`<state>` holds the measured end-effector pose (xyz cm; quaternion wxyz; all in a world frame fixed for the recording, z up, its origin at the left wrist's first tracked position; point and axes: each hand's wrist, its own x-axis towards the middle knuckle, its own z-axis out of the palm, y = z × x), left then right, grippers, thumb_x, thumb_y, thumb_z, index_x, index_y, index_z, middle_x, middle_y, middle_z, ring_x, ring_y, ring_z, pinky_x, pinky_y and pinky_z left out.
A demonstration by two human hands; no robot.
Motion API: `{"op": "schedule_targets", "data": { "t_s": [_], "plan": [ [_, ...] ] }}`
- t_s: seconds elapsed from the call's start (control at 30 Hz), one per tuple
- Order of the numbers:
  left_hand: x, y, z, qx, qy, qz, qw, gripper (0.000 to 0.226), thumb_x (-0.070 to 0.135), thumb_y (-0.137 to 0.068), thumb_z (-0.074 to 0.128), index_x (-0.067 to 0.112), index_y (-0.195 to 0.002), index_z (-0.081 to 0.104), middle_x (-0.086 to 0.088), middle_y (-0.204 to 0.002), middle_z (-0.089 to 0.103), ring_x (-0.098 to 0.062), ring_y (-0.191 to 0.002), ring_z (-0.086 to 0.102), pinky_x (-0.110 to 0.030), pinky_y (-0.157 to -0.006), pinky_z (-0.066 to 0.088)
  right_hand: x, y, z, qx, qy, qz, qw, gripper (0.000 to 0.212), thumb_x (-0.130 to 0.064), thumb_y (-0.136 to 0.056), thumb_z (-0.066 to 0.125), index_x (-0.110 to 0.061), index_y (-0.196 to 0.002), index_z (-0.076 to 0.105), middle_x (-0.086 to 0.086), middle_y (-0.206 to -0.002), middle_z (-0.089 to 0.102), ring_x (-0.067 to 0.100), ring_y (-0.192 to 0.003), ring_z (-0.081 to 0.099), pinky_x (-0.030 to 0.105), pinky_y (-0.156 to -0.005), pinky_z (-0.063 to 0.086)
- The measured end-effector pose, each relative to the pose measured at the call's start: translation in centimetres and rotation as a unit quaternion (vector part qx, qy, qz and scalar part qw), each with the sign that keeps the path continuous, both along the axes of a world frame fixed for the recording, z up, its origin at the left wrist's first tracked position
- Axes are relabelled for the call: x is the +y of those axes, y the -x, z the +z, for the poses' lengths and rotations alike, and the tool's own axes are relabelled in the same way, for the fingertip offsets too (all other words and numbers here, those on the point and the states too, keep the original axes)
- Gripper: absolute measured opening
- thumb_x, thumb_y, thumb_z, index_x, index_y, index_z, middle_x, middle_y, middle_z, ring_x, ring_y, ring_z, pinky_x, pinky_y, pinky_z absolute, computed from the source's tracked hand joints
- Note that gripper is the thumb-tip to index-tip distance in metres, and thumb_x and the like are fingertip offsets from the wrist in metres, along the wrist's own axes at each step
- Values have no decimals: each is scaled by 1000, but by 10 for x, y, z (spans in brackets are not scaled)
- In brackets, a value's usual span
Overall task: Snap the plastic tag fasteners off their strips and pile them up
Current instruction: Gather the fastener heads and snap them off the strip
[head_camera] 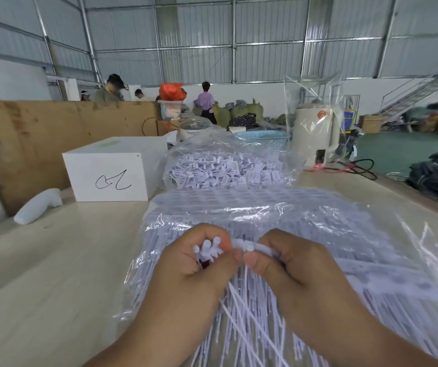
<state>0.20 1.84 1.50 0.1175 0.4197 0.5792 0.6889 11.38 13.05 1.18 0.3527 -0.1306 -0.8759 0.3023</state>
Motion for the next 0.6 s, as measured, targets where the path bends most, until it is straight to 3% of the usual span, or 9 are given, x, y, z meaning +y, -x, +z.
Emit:
{"op": "schedule_targets", "data": {
  "t_s": [0.07,0.17,0.23,0.3,0.37,0.43,0.5,0.53,0.6],
  "plan": [
    [1,-4,0,-22,-28,9,999,14,19,-70,70,23,-62,60,12,-48,49,-6,-42,36,-15,-41,31,-7,4,1,18,7,-9,1000,47,-68,-77,38,-23,-64,44,-15,-53,47,7,-46,41,19,-44,31],
    [1,2,-3,-66,-40,47,996,27,18,-71,81,24,-59,58,9,-44,41,-8,-38,37,-16,-38,32,1,4,8,95,84,-56,990,47,-63,-78,38,-19,-63,42,-10,-47,42,6,-41,35,17,-41,31],
    [-1,11,-2,-87,-14,23,996,28,22,-64,85,23,-59,58,7,-46,40,-9,-38,39,-19,-38,34,13,-3,17,126,84,-51,987,48,-61,-80,43,-15,-65,41,-7,-50,35,5,-44,31,17,-42,28],
    [-4,20,-1,-82,11,-51,995,21,24,-59,83,22,-63,62,6,-50,45,-9,-41,42,-19,-40,35,16,-9,20,87,73,11,994,37,-60,-82,50,-24,-75,53,-3,-55,38,5,-49,33,17,-45,27],
    [-5,23,-2,-39,47,-121,991,18,33,-60,78,25,-75,70,5,-61,56,-9,-48,48,-18,-45,41,17,-11,14,4,68,98,993,24,-63,-84,54,-44,-98,55,-6,-61,49,5,-52,41,19,-49,33],
    [-5,23,-5,-3,72,-192,979,25,31,-69,74,27,-93,73,0,-84,70,-14,-62,60,-20,-56,49,19,-11,9,-67,23,134,988,35,-67,-87,48,-54,-118,42,-13,-73,62,2,-60,56,20,-59,46],
    [-5,23,-4,-13,67,-277,958,24,15,-81,68,17,-104,71,-2,-98,74,-10,-73,67,-15,-66,52,21,-10,7,-100,-6,134,986,49,-72,-83,45,-57,-127,30,-10,-89,69,7,-77,66,34,-73,54],
    [-6,23,-2,-24,68,-312,947,24,6,-84,63,10,-107,69,0,-98,74,-3,-72,67,-11,-65,51,22,-10,6,-106,-8,139,985,54,-74,-80,45,-58,-129,28,-9,-91,69,8,-79,67,34,-74,54],
    [-7,24,1,-26,88,-355,930,24,-7,-88,55,-2,-109,65,5,-94,74,4,-70,66,-7,-65,48,23,-11,6,-110,-19,153,982,60,-79,-78,44,-56,-131,26,-11,-79,64,5,-67,62,21,-63,48]
  ]
}}
